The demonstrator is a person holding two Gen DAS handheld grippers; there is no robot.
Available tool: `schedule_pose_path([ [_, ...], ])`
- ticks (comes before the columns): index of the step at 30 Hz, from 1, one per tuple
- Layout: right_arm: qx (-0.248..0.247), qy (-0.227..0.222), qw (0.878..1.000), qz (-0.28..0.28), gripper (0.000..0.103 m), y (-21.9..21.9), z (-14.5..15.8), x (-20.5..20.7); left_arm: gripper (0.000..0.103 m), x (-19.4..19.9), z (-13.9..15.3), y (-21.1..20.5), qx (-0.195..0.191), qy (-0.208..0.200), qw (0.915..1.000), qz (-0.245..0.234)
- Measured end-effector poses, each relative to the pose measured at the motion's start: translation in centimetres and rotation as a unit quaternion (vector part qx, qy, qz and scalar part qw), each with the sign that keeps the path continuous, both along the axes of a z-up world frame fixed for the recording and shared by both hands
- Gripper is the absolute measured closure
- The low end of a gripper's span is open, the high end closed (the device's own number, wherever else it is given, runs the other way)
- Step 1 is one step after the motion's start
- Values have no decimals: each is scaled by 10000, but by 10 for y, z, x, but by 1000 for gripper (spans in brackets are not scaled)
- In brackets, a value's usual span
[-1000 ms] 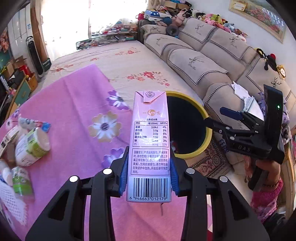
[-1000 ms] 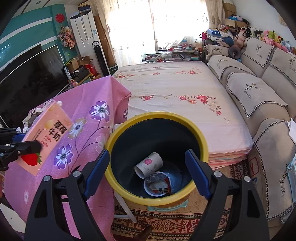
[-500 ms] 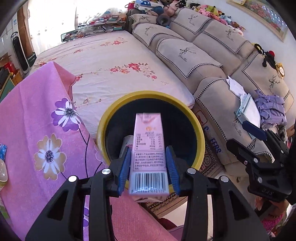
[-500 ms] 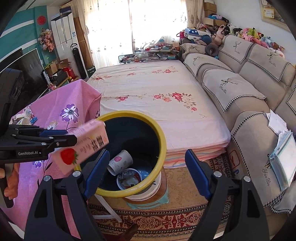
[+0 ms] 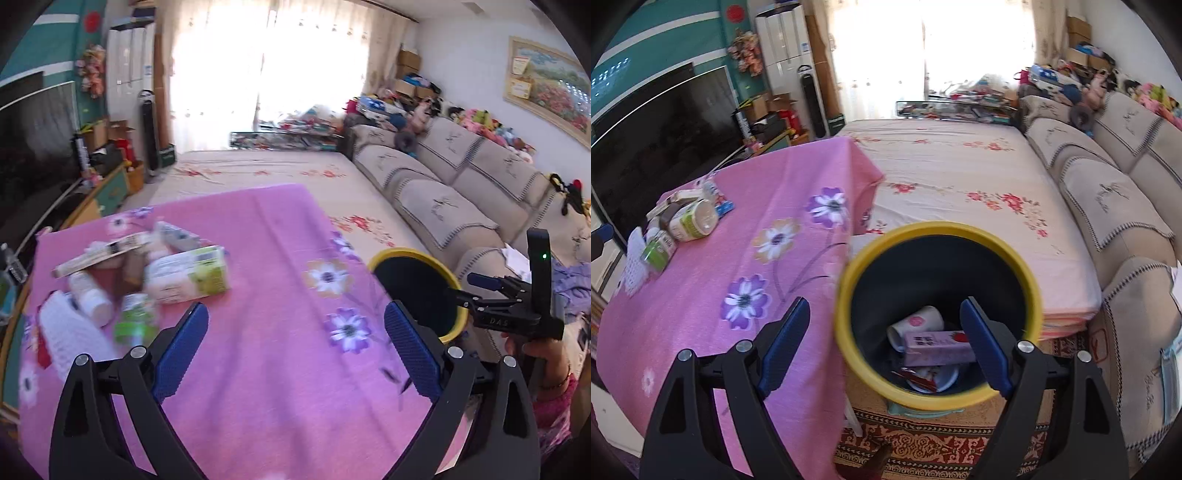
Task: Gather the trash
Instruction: 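Grasp the green-label white bottle with the right tool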
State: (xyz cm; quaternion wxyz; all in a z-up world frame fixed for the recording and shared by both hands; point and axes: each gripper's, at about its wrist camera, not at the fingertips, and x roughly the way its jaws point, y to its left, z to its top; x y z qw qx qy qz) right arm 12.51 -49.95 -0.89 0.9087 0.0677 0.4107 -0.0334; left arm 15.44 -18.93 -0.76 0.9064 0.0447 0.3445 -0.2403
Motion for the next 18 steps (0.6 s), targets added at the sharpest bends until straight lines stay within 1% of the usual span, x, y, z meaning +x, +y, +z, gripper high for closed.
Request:
schedule_pose_path([
  [3, 41, 8, 9983, 574, 24, 50, 2, 27, 7, -11, 0, 69, 66, -51, 9984, 554],
  [5, 94, 9, 9952, 974, 24, 86, 5, 44, 6, -18, -2, 108, 92, -75, 9959, 892],
  [8, 228, -51, 9865, 1620, 24, 134, 10, 73, 6, -26, -7, 152, 144, -117, 9923, 1227],
  [10, 275, -1, 9797, 1987, 24, 162, 10, 94, 6, -31, -12, 172, 118, -91, 9910, 1329],
  [12, 233, -153, 9695, 2435, 24, 184, 13, 117, 6, -37, -16, 187, 60, -72, 9906, 1364],
  [14, -57, -275, 9579, 2858, 24, 201, 13, 138, 6, -39, -18, 197, 54, -86, 9905, 1374],
  [15, -212, -298, 9505, 3086, 21, 207, 11, 146, 6, -42, -18, 193, 66, -101, 9903, 1382],
  [16, -346, -285, 9436, 3280, 17, 212, 9, 156, 6, -42, -19, 197, 66, -109, 9902, 1391],
  [18, -346, -117, 9309, 3634, 15, 220, 1, 175, 6, -43, -22, 205, 27, -90, 9902, 1394],
])
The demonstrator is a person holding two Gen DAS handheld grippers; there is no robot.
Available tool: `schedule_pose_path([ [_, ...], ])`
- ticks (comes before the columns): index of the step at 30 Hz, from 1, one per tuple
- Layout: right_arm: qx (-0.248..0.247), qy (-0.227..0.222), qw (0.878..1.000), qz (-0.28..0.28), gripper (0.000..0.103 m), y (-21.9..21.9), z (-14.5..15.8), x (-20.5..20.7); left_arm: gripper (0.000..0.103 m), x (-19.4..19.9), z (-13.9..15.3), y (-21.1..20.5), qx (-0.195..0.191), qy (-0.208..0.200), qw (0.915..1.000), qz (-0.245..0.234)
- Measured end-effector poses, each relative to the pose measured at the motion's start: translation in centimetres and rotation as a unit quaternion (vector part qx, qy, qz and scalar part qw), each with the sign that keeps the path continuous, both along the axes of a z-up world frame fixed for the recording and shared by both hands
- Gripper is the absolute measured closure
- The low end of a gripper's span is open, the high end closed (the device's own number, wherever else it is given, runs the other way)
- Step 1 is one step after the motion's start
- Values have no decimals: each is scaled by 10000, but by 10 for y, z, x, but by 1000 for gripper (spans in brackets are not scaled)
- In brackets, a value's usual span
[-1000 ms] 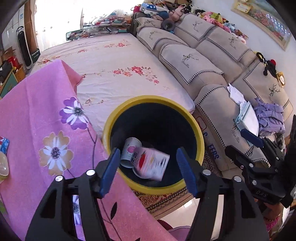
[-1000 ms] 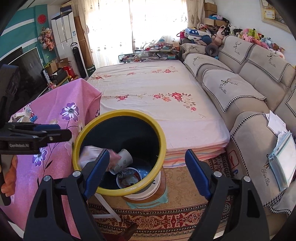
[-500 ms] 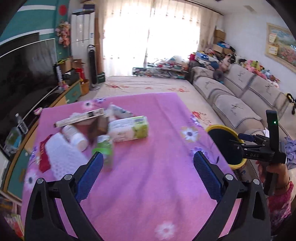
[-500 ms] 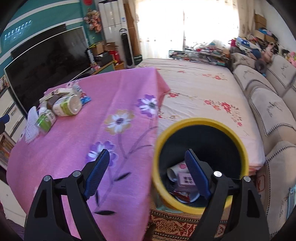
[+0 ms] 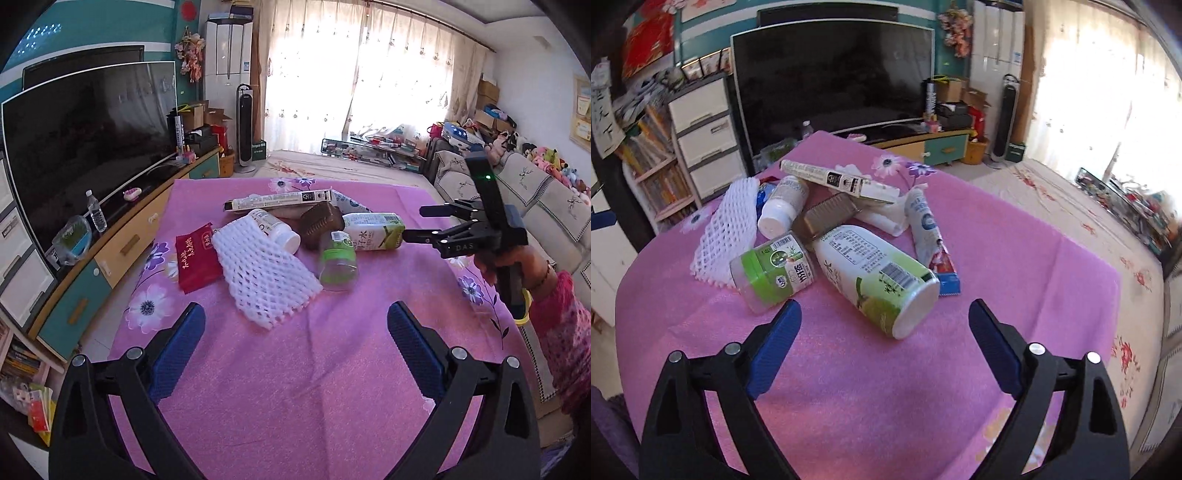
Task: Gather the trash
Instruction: 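Grasp the green-label white bottle with the right tool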
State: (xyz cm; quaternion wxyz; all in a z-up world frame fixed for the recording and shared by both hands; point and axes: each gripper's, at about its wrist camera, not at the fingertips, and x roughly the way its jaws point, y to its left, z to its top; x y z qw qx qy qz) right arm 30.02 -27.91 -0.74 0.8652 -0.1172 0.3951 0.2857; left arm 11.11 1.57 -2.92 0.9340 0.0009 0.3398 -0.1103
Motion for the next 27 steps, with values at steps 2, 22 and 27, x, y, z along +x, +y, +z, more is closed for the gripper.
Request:
schedule_pose_path([
  [2, -43, 88, 9997, 227, 15, 5, -6, 15, 6, 3, -2, -2, -36, 43, 10000, 8],
  [22, -290, 454, 9970, 550, 32, 42, -33, 9, 6, 24, -27, 0, -474, 461, 9978, -8],
  [27, -240, 686, 9965, 421, 52, 45, -49, 17, 6, 23, -30, -1, -418, 493, 9979, -45],
])
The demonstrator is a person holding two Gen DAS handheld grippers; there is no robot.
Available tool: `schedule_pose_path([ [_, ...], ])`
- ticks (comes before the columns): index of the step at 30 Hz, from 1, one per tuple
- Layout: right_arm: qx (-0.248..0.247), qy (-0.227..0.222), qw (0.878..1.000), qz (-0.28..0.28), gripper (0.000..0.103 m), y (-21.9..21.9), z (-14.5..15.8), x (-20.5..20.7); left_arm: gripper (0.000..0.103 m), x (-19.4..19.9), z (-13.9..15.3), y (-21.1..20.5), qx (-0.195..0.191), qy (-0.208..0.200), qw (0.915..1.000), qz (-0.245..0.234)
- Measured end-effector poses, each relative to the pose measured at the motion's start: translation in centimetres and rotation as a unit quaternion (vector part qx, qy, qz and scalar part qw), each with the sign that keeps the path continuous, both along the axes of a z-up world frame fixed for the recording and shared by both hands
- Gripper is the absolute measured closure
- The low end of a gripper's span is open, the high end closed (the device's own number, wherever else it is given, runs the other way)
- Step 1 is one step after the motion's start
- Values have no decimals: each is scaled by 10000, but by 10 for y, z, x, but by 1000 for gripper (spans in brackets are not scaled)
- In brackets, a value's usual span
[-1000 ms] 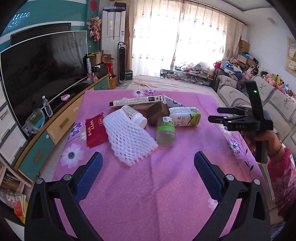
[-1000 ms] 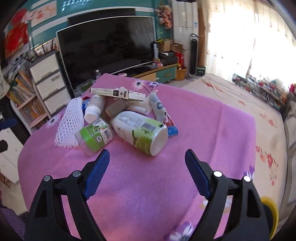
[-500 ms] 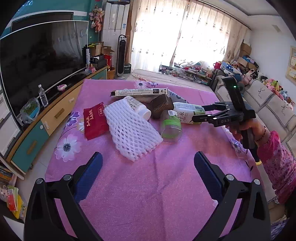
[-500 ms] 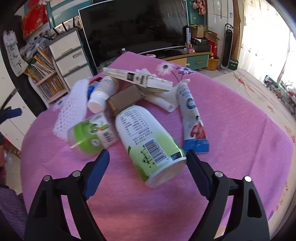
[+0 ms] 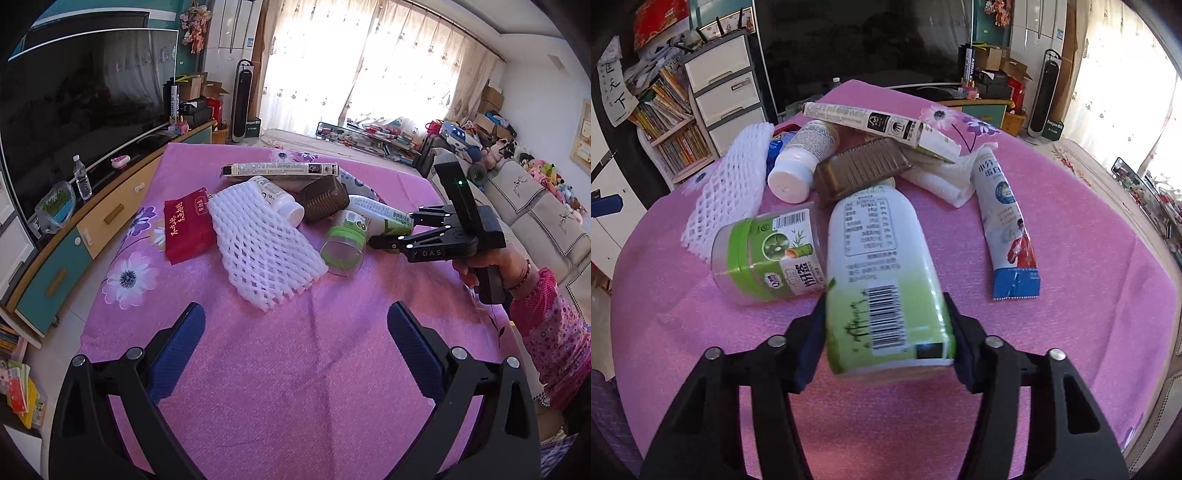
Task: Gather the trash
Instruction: 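Grasp the green-label white bottle with the right tool, then carry the green-label bottle over the bin and open the right tool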
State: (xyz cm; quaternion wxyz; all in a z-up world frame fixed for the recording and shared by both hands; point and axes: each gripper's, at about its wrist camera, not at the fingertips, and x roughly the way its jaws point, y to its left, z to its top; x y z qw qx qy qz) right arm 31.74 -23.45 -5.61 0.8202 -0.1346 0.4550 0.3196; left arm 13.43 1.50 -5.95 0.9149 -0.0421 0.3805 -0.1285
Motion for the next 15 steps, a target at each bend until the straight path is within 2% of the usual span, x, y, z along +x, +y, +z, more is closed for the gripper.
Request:
schedule_pose_path([
  [6, 249, 30, 9990, -359, 54, -18, 5, -19, 6, 0, -1, -2, -33, -4, 10000, -41],
  [15, 375, -238, 9966, -689, 54, -53, 25, -96, 6, 0, 0, -17, 12, -30, 9998, -214],
])
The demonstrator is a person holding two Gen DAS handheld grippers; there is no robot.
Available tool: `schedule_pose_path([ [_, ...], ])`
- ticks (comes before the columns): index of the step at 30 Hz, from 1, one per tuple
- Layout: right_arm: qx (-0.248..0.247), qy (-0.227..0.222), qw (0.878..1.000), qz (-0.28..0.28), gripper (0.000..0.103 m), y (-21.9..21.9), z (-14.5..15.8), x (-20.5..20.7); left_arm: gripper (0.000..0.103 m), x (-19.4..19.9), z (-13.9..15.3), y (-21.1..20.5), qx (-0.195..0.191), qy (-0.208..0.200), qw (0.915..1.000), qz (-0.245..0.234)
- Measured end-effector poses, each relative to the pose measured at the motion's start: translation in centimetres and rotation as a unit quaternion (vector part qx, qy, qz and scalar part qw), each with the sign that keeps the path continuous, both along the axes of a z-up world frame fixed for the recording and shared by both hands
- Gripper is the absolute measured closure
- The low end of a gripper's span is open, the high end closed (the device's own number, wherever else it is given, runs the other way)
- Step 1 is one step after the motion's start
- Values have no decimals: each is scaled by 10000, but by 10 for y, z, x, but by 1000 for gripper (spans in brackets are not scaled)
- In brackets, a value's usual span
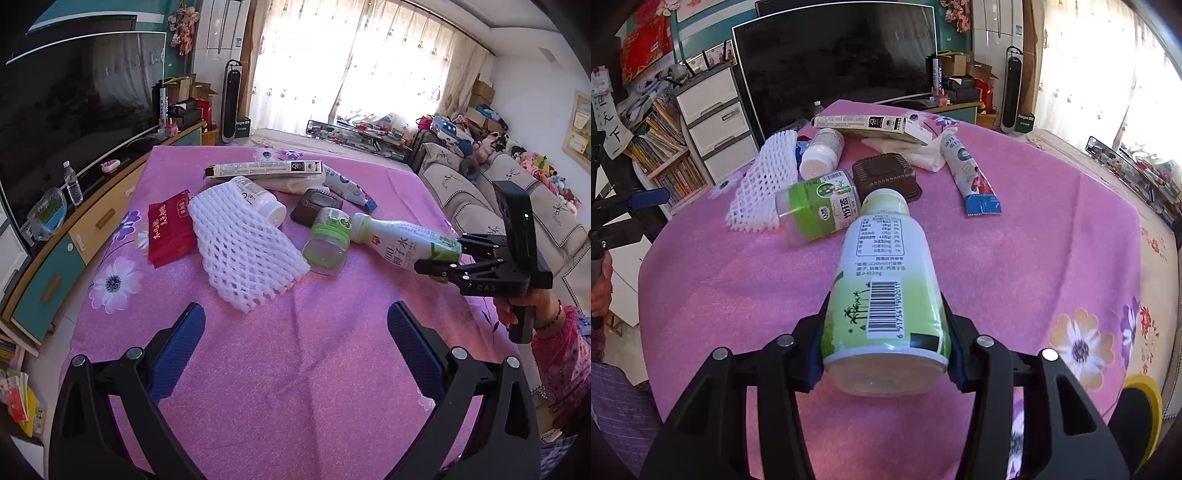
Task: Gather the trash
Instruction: 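Carry the green-label bottle over the bin and open the right tool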
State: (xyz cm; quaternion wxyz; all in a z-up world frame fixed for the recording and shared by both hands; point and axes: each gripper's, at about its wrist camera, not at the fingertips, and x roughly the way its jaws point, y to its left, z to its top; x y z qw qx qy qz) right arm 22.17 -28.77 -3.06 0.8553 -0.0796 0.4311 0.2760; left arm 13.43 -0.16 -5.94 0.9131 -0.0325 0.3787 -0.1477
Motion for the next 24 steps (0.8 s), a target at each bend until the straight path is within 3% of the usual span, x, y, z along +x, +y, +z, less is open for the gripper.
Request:
schedule_pose_path([
  [14, 295, -325, 9965, -709, 54, -55, 20, -66, 6, -15, 18, -35, 228, -242, 9990, -314],
  [24, 321, -369, 9793, -1967, 54, -145, 18, -86, 6, -17, 20, -56, 355, -258, 9978, -494],
])
